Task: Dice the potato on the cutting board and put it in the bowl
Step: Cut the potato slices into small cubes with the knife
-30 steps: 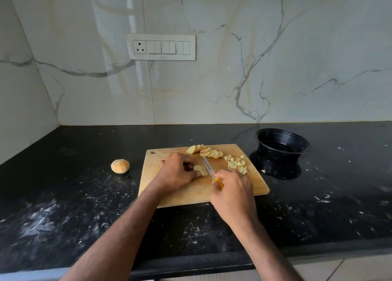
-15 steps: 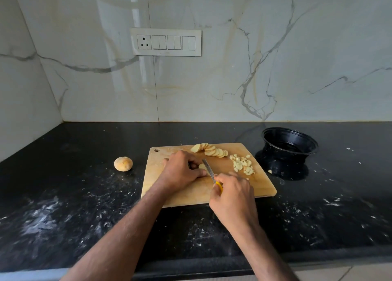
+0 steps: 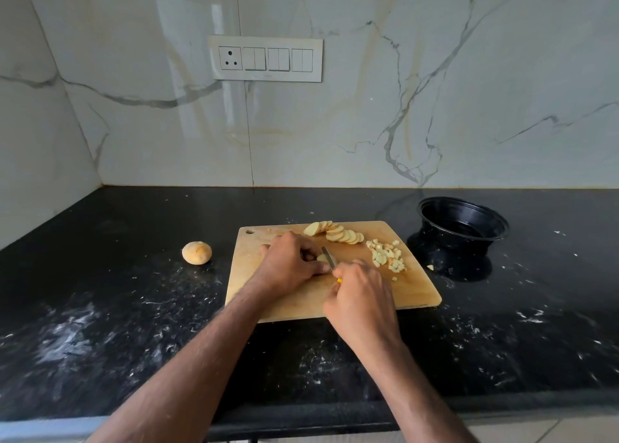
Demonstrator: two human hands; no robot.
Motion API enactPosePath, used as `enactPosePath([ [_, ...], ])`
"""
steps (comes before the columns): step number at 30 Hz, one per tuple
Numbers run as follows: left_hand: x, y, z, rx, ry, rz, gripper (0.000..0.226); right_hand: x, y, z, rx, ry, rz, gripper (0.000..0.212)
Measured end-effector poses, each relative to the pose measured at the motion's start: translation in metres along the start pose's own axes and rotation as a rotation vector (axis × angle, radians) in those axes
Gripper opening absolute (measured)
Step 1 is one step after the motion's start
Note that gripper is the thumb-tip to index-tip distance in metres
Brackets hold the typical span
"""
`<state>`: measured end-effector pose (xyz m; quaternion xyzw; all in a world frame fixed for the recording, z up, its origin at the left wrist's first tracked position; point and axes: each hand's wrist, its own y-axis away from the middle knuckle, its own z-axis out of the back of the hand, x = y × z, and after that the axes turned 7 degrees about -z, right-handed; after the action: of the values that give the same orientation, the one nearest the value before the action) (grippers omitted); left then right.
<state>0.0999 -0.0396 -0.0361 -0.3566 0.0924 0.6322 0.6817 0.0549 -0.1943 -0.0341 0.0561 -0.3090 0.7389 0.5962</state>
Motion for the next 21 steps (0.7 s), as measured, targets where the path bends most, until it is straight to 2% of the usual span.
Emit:
enactPosePath([
  [8, -0.001, 0.002, -0.002, -0.004, -0.022, -0.001, 0.021, -0.005, 0.006, 0.003, 0.006, -0.025, 0.021, 0.035],
  [21, 0.003, 0.000, -0.004, 0.001, -0.055, -0.036, 0.018, -0.032, 0.037, 0.033, 0.065, -0.042, 0.041, 0.028],
])
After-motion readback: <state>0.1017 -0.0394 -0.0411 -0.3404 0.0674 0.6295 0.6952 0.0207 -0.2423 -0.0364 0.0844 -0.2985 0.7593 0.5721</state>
